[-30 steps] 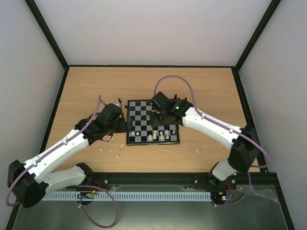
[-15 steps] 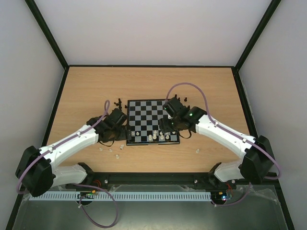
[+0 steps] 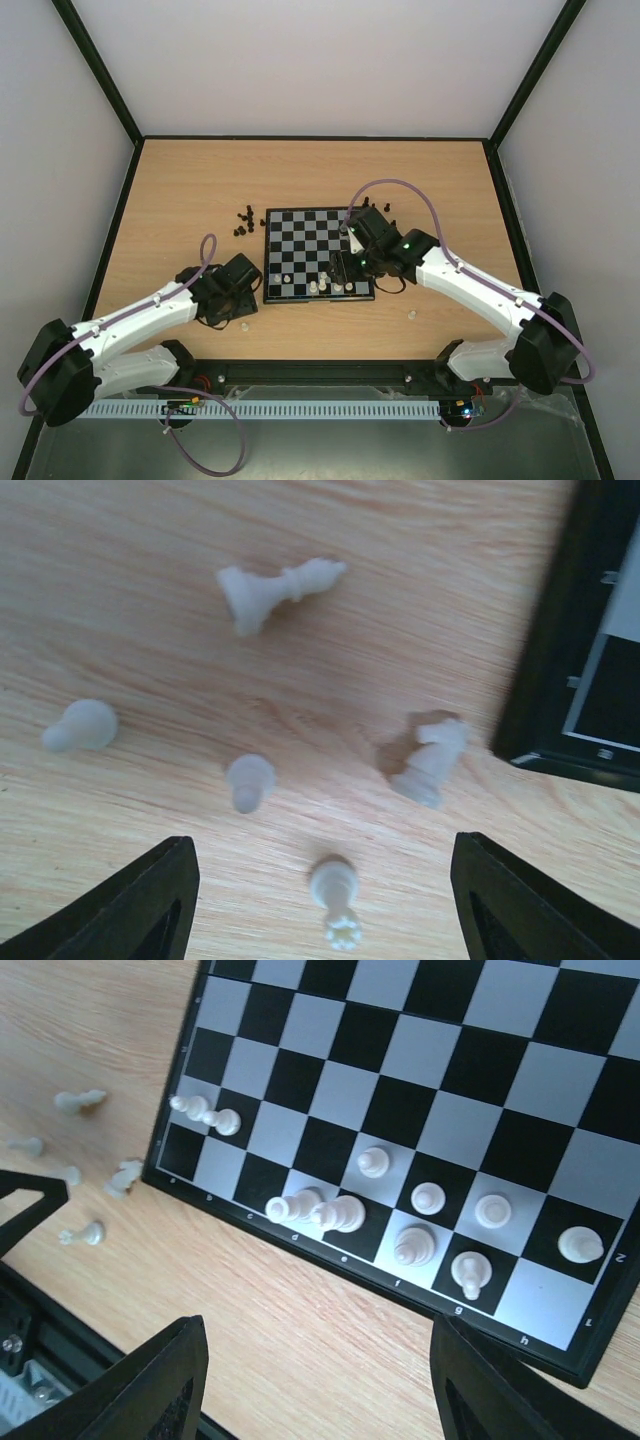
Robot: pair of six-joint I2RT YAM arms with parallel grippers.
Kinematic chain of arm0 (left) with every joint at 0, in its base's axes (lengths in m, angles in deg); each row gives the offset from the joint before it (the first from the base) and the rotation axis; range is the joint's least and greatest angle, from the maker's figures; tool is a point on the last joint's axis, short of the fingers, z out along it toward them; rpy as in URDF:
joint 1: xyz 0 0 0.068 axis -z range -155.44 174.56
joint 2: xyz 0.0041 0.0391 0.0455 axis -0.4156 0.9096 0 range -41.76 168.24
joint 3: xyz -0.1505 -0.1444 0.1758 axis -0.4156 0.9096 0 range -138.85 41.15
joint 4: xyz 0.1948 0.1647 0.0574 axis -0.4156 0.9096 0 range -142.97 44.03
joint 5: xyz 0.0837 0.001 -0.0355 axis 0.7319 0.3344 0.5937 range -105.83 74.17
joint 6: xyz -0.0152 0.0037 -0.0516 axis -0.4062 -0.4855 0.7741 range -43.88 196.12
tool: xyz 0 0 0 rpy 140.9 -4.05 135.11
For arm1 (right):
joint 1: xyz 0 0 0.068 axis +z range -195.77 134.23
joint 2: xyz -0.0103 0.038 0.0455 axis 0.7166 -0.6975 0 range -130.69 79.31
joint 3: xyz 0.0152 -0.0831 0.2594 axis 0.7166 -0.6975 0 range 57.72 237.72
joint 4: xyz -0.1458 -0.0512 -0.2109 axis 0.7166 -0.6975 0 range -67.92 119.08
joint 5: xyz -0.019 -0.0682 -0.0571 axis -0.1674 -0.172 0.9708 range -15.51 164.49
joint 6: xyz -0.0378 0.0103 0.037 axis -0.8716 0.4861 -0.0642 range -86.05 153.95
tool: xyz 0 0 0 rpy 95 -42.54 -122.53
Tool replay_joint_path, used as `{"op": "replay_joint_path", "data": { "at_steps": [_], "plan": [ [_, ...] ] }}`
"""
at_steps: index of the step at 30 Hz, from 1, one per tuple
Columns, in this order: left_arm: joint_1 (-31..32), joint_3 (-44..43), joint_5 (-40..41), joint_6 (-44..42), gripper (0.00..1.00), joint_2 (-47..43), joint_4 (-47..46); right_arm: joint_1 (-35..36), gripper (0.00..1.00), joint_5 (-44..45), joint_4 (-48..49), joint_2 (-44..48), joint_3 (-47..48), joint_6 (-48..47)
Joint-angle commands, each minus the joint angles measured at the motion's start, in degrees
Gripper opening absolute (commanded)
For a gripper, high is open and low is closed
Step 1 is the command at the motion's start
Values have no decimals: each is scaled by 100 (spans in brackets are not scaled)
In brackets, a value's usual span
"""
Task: Set up the chess pieces on the board
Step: Pick up the chess piece at the center of the board.
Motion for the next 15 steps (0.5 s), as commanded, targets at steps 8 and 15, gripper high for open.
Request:
{"op": "replay_joint_path", "data": {
  "at_steps": [8, 15],
  "plan": [
    [-2, 590, 338, 648, 68, 110, -446, -23, 61, -451, 36, 343, -165, -94],
    [-273, 777, 289, 474, 43, 109, -749, -11, 60, -500, 58, 372, -204, -85]
  ]
}}
